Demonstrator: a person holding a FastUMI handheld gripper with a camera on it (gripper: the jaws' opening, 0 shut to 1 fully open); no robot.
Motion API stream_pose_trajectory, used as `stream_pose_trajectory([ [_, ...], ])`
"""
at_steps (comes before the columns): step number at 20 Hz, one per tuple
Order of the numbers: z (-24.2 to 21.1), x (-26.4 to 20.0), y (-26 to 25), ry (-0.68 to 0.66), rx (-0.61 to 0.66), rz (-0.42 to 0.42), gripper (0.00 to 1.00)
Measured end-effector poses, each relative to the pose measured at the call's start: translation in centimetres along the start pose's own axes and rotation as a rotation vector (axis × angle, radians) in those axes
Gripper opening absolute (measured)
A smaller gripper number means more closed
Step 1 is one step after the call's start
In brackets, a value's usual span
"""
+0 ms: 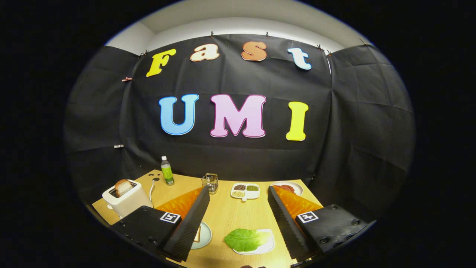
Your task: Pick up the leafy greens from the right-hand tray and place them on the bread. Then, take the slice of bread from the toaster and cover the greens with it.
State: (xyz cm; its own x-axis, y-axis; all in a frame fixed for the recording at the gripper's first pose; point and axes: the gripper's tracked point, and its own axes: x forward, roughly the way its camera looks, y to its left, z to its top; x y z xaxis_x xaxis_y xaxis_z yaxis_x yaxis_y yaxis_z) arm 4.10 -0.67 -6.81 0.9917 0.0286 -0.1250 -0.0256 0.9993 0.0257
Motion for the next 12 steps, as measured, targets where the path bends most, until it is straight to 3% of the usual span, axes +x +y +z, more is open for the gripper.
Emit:
stream_pose_trajectory([
  [12,-10.3,4.8,-1.8,0.274,-0.007,0.101,0.98],
])
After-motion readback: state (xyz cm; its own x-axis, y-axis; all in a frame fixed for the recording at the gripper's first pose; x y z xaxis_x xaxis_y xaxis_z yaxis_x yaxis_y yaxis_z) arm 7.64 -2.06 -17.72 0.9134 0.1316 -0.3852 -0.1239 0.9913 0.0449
